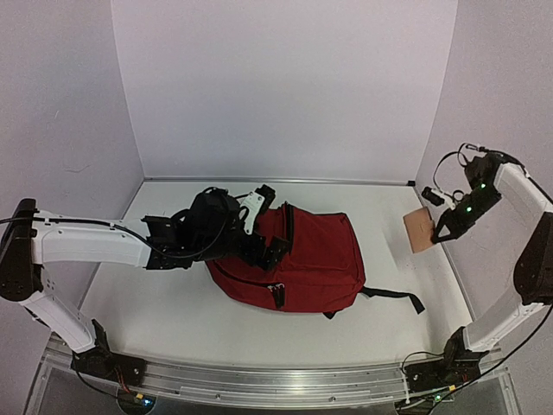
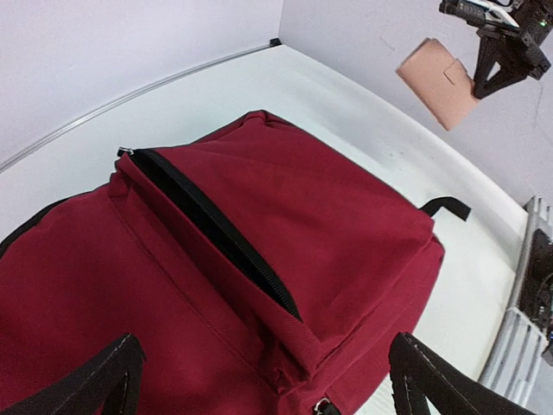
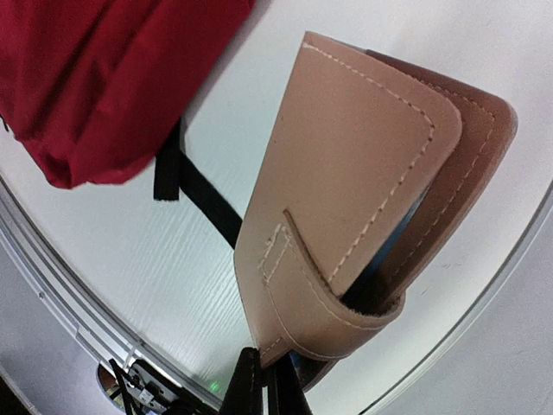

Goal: Pack the student bag
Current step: Pick up the personal item from the center of the board.

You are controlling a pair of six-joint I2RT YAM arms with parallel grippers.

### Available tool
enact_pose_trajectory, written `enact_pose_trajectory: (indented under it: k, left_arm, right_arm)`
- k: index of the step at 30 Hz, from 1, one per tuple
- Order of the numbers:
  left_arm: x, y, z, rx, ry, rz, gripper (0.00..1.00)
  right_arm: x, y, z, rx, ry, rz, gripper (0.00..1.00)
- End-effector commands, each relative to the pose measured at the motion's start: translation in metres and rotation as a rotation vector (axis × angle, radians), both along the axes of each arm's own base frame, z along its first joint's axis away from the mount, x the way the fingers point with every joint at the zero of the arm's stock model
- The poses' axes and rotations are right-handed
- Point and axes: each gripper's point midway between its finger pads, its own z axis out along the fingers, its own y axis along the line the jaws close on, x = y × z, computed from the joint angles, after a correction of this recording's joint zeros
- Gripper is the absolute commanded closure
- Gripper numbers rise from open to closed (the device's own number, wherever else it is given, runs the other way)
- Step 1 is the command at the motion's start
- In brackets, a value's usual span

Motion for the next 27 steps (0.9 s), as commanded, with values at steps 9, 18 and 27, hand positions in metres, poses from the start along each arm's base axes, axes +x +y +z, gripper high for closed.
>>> enact_pose_trajectory:
  k: [9,18,27]
  left_arm:
    - [0.005,-0.007,0.077,-0.301,0.198,-0.335,0.00]
    - [-0.029,-0.027,0.073,-0.301,0.363,-0.581,0.02]
    - [-0.039,-0.034,0.071,-0.308,0.398,-0.662,0.05]
  right_arm:
    - [-0.032,0.111,0.109,0.152,-0.169,0.319,1.00]
    - [-0.074,0.183,0.099,0.136,-0.147,0.662,1.00]
    - [-0.105,0.222,0.090,0.100,-0.143,0.862,1.00]
